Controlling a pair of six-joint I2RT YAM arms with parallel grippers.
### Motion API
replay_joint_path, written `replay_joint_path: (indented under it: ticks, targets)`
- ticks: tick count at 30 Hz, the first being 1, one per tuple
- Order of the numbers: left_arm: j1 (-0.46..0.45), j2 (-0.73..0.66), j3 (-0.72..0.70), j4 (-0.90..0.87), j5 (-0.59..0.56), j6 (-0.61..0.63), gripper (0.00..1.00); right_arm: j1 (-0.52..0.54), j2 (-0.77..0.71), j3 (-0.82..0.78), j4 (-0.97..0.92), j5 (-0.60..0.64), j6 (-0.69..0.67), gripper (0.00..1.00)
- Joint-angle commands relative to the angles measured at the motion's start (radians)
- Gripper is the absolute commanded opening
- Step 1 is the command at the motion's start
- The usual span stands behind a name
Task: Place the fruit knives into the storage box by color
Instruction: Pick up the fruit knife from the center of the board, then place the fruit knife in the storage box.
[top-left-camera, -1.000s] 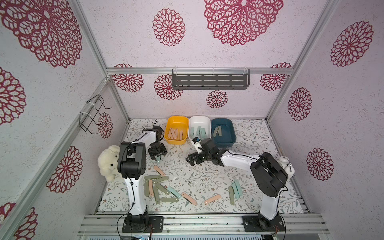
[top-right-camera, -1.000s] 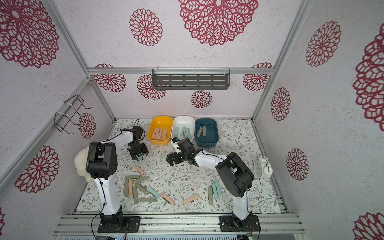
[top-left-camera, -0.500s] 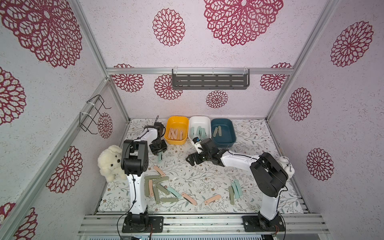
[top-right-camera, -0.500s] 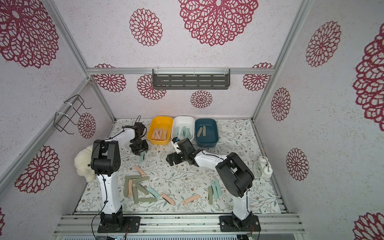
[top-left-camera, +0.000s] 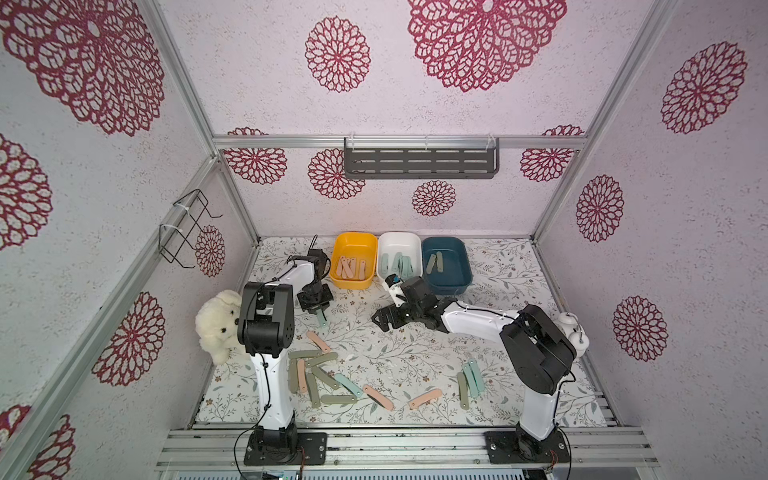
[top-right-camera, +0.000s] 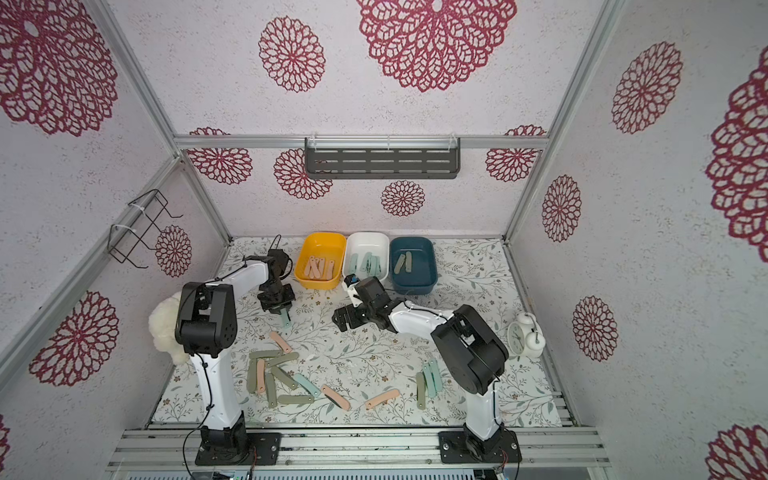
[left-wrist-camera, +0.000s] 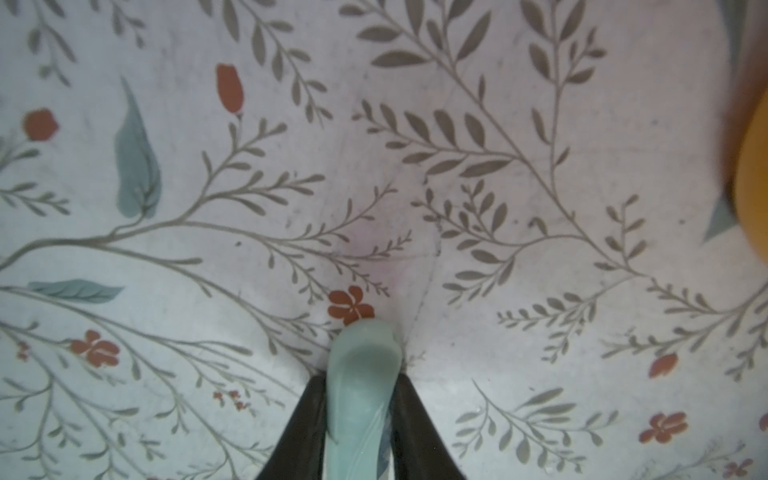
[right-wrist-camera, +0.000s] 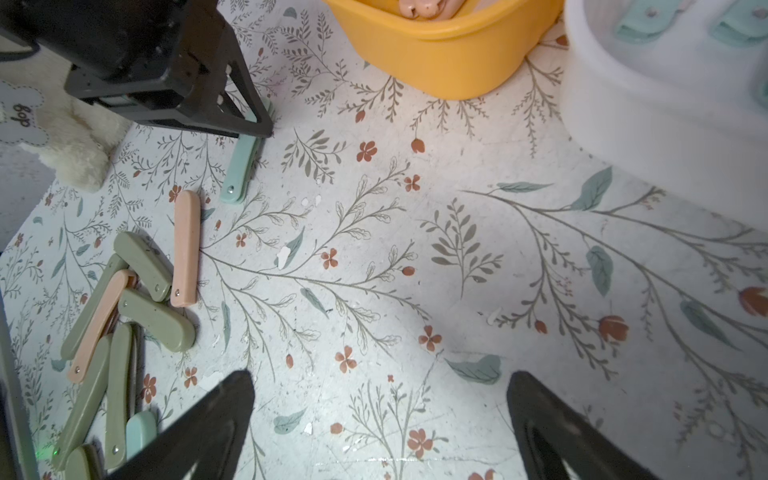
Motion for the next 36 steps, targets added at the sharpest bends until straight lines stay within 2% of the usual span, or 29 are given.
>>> replay_joint_path:
  ticks: [1,11,22,28,33,36]
  targets:
    - [-0.006,-0.004,-0.038,-0.017,-0.012,0.007,0.23,-0.002,-0.053,0.020,-0.009,0.019,0.019,0.99]
    - [-0.022,-0.120,-0.088,-0.007,0.005,-0.011,0.22,-0.002,-0.062,0.021,-0.028,0.034,0.016,0.99]
    - [-0.102,-0.152,-0.028,-0.029,0.005,-0.035,0.21,-0.014,-0.137,-0.039,-0.038,0.099,0.016,0.99]
    - [-0.200,-0.123,0.129,-0.081,-0.004,-0.052,0.20,-0.093,-0.221,-0.098,-0.029,0.105,0.019,0.99]
    - [-0.278,-0.042,0.345,-0.122,-0.030,-0.048,0.20,-0.169,-0.310,-0.184,-0.029,0.113,0.029,0.99]
    - [-0.314,0.057,0.535,-0.145,-0.042,-0.028,0.21,-0.212,-0.369,-0.250,-0.044,0.118,0.052,0.99]
